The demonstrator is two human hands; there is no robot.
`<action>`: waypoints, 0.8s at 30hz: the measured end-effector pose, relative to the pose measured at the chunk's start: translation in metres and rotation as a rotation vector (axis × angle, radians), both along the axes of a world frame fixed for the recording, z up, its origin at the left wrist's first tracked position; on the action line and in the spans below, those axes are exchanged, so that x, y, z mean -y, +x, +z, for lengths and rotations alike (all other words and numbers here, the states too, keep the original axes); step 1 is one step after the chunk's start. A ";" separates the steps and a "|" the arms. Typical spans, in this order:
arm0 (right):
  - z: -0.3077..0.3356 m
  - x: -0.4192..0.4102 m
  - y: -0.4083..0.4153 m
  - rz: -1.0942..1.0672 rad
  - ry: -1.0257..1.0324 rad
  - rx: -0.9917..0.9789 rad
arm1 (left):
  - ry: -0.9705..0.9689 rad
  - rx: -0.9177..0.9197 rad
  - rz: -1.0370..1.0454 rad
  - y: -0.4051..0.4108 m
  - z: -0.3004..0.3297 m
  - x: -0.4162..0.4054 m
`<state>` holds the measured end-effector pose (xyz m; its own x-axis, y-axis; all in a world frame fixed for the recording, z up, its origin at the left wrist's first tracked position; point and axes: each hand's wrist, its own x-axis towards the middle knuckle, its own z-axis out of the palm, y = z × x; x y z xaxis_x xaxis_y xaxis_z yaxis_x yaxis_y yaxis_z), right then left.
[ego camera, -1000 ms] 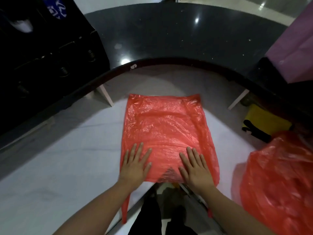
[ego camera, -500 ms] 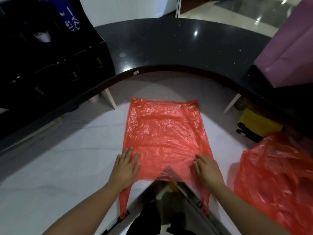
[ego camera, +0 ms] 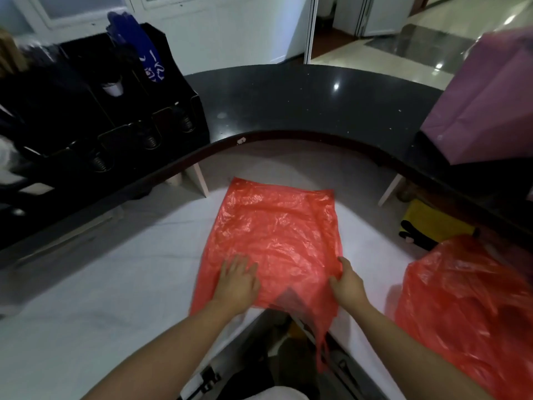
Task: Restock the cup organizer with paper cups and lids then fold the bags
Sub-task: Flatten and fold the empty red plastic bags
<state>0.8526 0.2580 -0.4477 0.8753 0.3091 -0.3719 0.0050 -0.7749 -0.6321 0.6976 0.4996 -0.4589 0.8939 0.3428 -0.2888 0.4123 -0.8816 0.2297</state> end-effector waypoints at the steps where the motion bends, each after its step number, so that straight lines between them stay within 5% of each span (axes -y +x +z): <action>1: 0.005 -0.007 -0.008 -0.005 0.036 -0.018 | 0.015 -0.011 -0.023 0.003 0.002 0.009; 5: 0.011 -0.032 -0.039 -0.013 0.192 -0.171 | 0.003 -0.023 -0.090 0.006 0.001 0.039; 10: 0.016 -0.035 -0.059 0.060 0.289 -0.612 | -0.088 -0.063 -0.061 -0.004 -0.003 0.057; 16: 0.013 -0.027 -0.036 0.433 -0.069 -0.071 | 0.035 -0.259 -0.122 -0.026 -0.014 0.073; 24: -0.019 -0.028 -0.013 1.094 -0.271 0.519 | 0.054 -0.207 -0.206 -0.055 -0.023 0.055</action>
